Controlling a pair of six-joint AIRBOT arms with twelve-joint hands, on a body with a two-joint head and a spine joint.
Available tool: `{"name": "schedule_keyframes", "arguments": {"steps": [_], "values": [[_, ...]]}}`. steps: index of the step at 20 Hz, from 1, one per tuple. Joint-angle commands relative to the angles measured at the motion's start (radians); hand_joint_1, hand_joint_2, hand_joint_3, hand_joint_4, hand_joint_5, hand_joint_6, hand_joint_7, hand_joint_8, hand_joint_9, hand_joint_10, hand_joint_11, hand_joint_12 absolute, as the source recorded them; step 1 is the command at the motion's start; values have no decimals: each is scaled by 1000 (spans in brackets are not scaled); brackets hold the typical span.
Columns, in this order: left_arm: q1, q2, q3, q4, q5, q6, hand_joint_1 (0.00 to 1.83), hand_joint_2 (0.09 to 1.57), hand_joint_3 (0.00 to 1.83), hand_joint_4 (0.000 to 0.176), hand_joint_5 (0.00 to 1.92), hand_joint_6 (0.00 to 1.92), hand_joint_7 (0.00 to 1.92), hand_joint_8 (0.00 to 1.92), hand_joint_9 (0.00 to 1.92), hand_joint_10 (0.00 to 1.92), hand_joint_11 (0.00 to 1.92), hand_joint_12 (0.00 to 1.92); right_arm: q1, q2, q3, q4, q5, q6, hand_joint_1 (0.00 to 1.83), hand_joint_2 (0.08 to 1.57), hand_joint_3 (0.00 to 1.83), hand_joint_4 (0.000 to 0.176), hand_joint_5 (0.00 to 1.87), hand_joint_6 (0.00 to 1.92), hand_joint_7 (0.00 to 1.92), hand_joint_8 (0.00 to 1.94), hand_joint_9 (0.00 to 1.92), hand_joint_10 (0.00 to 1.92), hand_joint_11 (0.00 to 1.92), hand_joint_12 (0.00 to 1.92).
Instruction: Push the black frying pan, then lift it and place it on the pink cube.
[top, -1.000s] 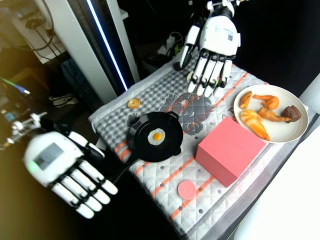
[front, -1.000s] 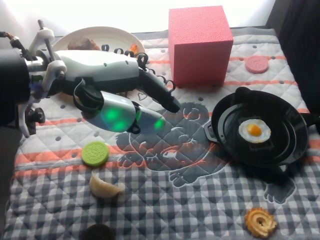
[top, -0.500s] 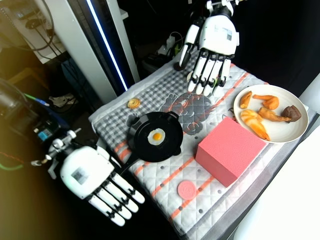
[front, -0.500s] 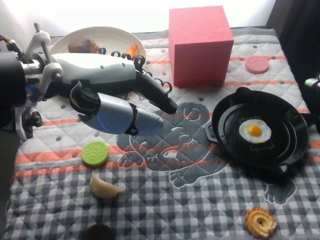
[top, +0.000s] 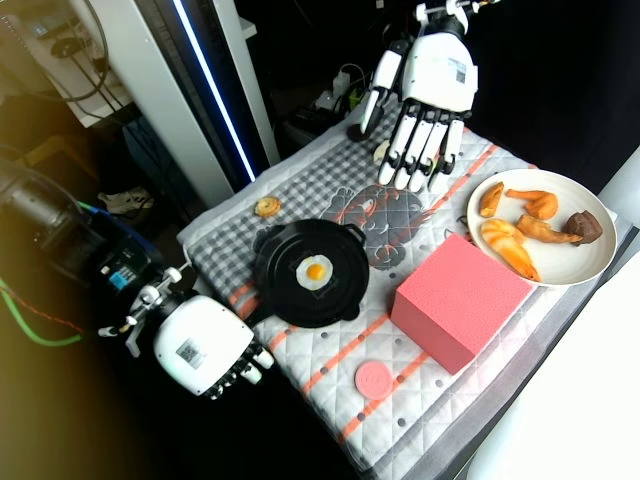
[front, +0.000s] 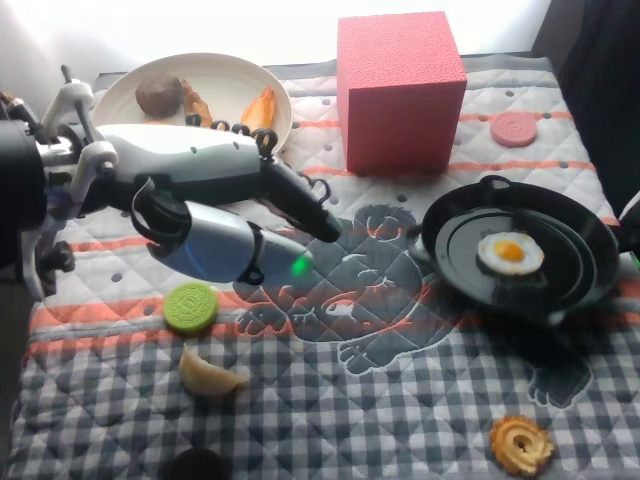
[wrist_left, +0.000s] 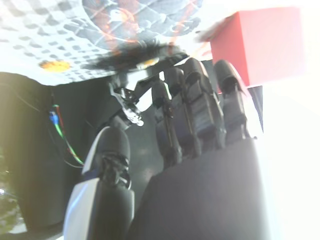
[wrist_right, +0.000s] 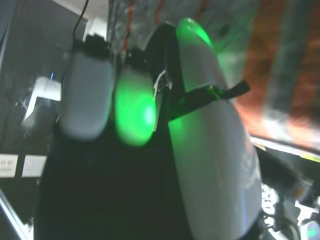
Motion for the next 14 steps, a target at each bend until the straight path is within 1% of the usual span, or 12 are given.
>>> {"name": "schedule_keyframes", "arguments": {"steps": [1, 2, 3, 4, 5, 6, 8, 9, 10, 12, 13, 14], "values": [[-11, 12, 2, -32, -40, 2, 297, 1319, 2, 6, 572, 0, 535, 2, 485, 3, 0, 570, 17, 10, -9, -14, 128, 0, 1451, 1304, 86, 0, 1419, 1921, 1570, 1941, 1653, 1921, 1661, 1921], [-11, 12, 2, -32, -40, 3, 290, 1319, 1, 8, 576, 1, 550, 5, 499, 6, 0, 603, 17, 17, -26, -16, 162, 0, 1443, 1307, 80, 0, 1411, 1921, 1583, 1941, 1667, 1921, 1672, 1921], [-11, 12, 3, -32, -39, 3, 301, 1315, 0, 7, 576, 1, 552, 3, 504, 6, 0, 600, 16, 21, -43, -16, 195, 0, 1382, 1333, 80, 0, 1406, 1921, 1595, 1941, 1675, 1921, 1678, 1921], [-10, 12, 4, -34, -39, 3, 301, 1315, 0, 7, 576, 1, 552, 3, 504, 6, 0, 600, 16, 26, -59, -18, 225, 0, 1382, 1333, 80, 0, 1406, 1921, 1595, 1941, 1675, 1921, 1678, 1921], [-8, 12, 4, -38, -39, 3, 312, 1311, 0, 6, 585, 3, 562, 4, 517, 8, 0, 627, 15, 31, -71, -20, 249, 2, 1428, 1320, 68, 0, 1378, 1921, 1599, 1941, 1687, 1921, 1679, 1921], [-5, 12, 6, -43, -39, 5, 304, 1312, 0, 6, 586, 3, 568, 4, 528, 9, 0, 645, 7, 39, -84, -28, 282, 11, 1416, 1324, 66, 0, 1370, 1921, 1605, 1941, 1690, 1921, 1679, 1921], [2, 13, 7, -93, -39, 6, 276, 1318, 2, 12, 590, 3, 584, 7, 549, 13, 0, 662, -23, 47, -102, -47, 357, 65, 1390, 1341, 65, 0, 1321, 1921, 1595, 1941, 1688, 1921, 1687, 1921], [5, 14, 7, -118, -40, 6, 263, 1321, 2, 17, 580, 2, 577, 2, 542, 7, 0, 630, -39, 51, -109, -52, 394, 95, 1367, 1353, 65, 0, 1304, 1921, 1585, 1941, 1682, 1921, 1683, 1921], [7, 15, 7, -128, -41, 6, 251, 1326, 4, 17, 564, 1, 563, 0, 524, 3, 0, 601, -58, 58, -122, -56, 432, 123, 1340, 1360, 63, 0, 1307, 1921, 1582, 1941, 1684, 1921, 1695, 1921], [9, 16, 7, -128, -41, 6, 239, 1331, 4, 14, 567, 1, 574, 1, 538, 4, 0, 628, -86, 74, -149, -67, 500, 149, 1331, 1364, 53, 0, 1339, 1921, 1590, 1941, 1684, 1921, 1695, 1921], [10, 17, 7, -128, -40, 6, 211, 1339, 4, 12, 552, 0, 554, 0, 516, 1, 0, 586, -102, 85, -165, -86, 543, 177, 1342, 1370, 49, 0, 1330, 1921, 1585, 1941, 1680, 1921, 1699, 1921], [12, 17, 6, -128, -36, 6, 229, 1336, 1, 6, 560, 3, 567, 3, 535, 6, 0, 619, -109, 89, -171, -101, 567, 198, 1332, 1367, 43, 0, 1333, 1921, 1579, 1941, 1670, 1921, 1689, 1921]]}}
